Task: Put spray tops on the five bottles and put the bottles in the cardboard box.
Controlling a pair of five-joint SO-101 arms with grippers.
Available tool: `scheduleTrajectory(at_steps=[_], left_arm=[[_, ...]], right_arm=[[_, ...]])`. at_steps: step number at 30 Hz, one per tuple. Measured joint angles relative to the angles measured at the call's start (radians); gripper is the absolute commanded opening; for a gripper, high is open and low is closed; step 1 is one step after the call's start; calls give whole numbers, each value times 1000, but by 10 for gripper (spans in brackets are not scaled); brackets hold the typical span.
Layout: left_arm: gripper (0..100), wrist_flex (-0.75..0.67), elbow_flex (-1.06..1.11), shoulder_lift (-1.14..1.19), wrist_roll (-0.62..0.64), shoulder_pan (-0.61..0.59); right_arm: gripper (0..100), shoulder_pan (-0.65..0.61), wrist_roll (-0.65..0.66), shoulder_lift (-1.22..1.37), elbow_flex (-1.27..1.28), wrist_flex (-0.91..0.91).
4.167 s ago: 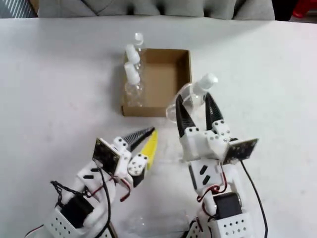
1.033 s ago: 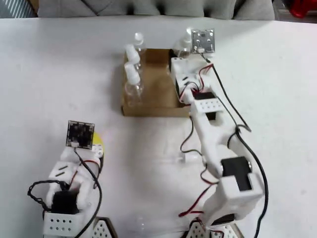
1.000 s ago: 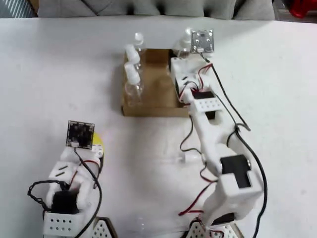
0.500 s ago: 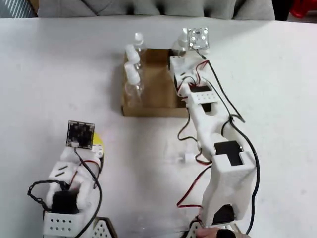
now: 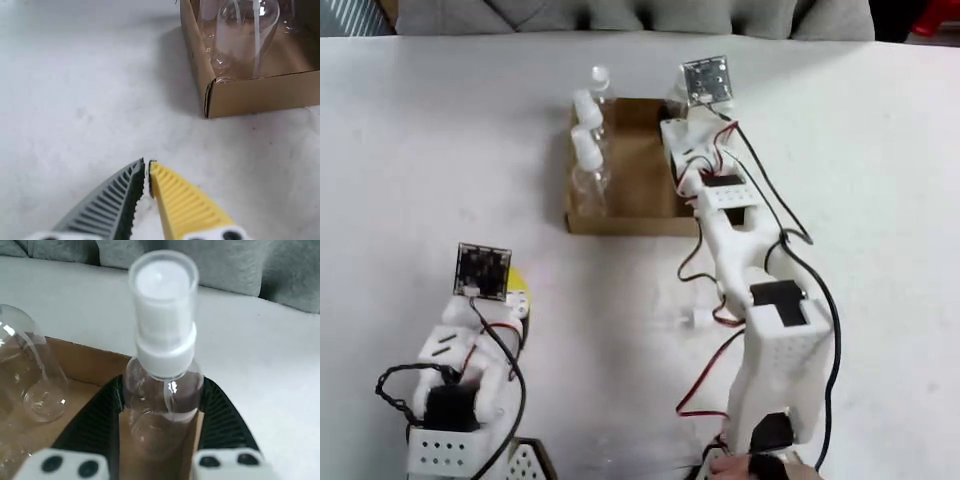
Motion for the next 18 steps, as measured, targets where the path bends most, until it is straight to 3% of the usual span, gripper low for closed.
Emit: scheduleTrajectory(at_steps=[18], left_arm=[[24,0,0,0,-8,0]], right_arm=[[22,0,2,112,-118,21]])
